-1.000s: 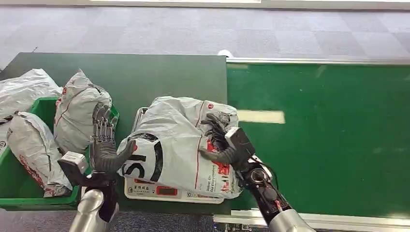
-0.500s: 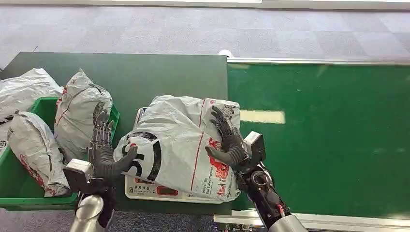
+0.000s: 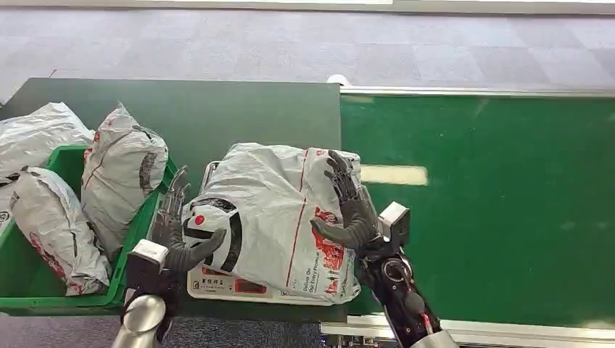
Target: Moved the parcel from conveyor to table for the left to box.
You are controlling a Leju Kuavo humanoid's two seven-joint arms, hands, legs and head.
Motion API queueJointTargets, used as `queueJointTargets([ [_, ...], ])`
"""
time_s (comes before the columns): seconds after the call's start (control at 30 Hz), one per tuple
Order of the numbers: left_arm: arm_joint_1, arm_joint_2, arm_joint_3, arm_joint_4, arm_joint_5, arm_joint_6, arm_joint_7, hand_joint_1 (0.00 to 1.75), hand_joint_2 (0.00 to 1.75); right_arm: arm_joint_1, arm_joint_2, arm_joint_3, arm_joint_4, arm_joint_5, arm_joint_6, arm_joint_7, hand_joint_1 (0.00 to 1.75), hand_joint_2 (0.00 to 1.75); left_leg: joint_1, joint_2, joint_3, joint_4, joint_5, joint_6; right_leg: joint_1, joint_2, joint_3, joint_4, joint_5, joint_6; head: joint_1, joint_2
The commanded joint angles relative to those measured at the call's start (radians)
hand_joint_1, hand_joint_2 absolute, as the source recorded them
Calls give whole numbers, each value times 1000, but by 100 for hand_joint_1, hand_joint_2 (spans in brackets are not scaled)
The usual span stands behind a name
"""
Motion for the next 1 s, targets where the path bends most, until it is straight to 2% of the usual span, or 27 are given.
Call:
queueJointTargets([
  [0.03,-34,35,-72,2,-168,-26,69,0,175,79,-6,-88,-172,29,-52,25,0,175,0,-2,-2,0,2,0,0,-2,-1,-1,1,0,0,0],
  [0.27,-88,72,-104,47,-289,-111,158,0,175,124,10,-115,-299,63,-79,56,0,175,0,-1,-2,0,1,0,0,-2,-2,0,1,0,0,0],
  [0.37,-88,72,-104,47,-289,-111,158,0,175,124,10,-115,-299,63,-79,56,0,175,0,-1,-1,0,1,0,0,-2,-1,0,0,0,0,0],
  [0.5,-91,83,-107,108,-389,-133,259,0,175,176,17,-118,-352,90,-75,74,0,175,0,-1,0,-1,1,0,0,-2,0,-1,0,0,0,0],
  [0.67,-98,105,-131,221,-509,-220,373,0,175,176,33,-107,-298,106,-61,84,0,175,0,0,1,-2,1,0,0,0,1,-2,1,0,0,0],
  [0.9,-94,115,-179,306,-555,-293,363,0,175,165,30,-98,-254,118,-53,101,0,175,-1,1,3,-3,2,0,-1,0,3,-2,1,0,0,0],
  [0.93,-97,115,-181,311,-556,-295,362,131,175,167,30,-100,-256,119,-54,103,0,175,-1,1,3,-4,3,0,0,0,3,-3,3,0,0,0],
  [1.0,-102,113,-182,313,-557,-294,362,131,175,169,29,-102,-260,121,-55,106,0,175,-1,-2,5,-3,2,0,-1,-3,7,-3,2,0,0,0],
])
